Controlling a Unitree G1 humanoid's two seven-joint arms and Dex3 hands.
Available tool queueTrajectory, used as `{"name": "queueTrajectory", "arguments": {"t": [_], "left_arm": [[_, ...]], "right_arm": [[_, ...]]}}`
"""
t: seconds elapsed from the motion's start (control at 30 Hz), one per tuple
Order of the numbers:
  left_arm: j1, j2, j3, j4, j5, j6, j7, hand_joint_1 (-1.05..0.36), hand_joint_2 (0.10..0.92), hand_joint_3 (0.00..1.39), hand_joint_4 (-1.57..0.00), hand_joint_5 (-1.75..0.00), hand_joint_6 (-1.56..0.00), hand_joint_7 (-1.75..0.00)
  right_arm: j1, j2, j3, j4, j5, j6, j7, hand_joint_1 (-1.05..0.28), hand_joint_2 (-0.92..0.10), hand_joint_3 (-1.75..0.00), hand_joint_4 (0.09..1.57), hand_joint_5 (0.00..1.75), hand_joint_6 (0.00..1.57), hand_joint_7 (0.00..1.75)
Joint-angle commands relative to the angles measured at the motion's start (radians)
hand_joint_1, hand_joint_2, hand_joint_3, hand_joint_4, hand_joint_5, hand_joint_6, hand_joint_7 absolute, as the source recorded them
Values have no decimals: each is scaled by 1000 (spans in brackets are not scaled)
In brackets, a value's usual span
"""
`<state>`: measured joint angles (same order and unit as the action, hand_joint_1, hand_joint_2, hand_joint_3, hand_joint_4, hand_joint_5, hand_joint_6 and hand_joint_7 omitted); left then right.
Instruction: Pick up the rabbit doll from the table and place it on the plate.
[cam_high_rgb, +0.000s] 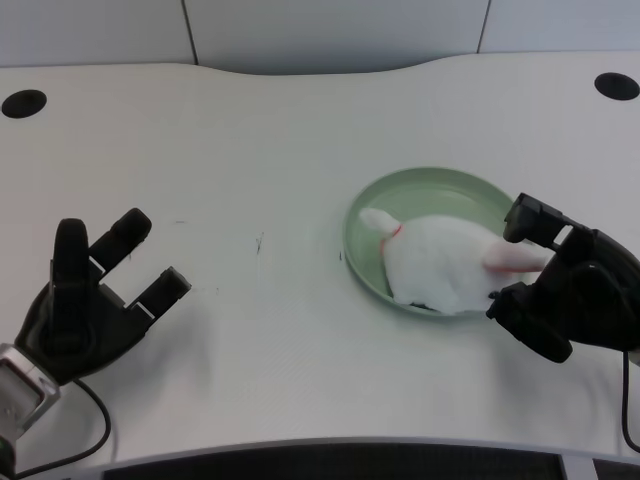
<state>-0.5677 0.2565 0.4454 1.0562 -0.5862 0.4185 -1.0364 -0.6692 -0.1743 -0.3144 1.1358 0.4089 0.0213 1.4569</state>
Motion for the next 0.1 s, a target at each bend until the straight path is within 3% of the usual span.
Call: {"name": "queueTrajectory", "arguments": {"t": [0.03,0.07,0.1], "left_arm": [[5,21,5,6,1,16,-16,-840,921,172,-393,-1746,-365,-1402],[6,20,6,10,1,17,-20,-838,921,149,-398,-1746,-365,-1410],[6,19,7,12,1,17,-22,-844,921,152,-402,-1746,-362,-1419]], "right_arm": [[-1,-12,8,4,-5,14,-2,-628,-861,-3,1160,1746,942,1555],[-1,-13,6,10,-2,21,-1,-633,-861,-3,1168,1746,974,1469],[-1,-14,4,14,2,25,-1,-623,-866,-4,1165,1746,960,1504]]}}
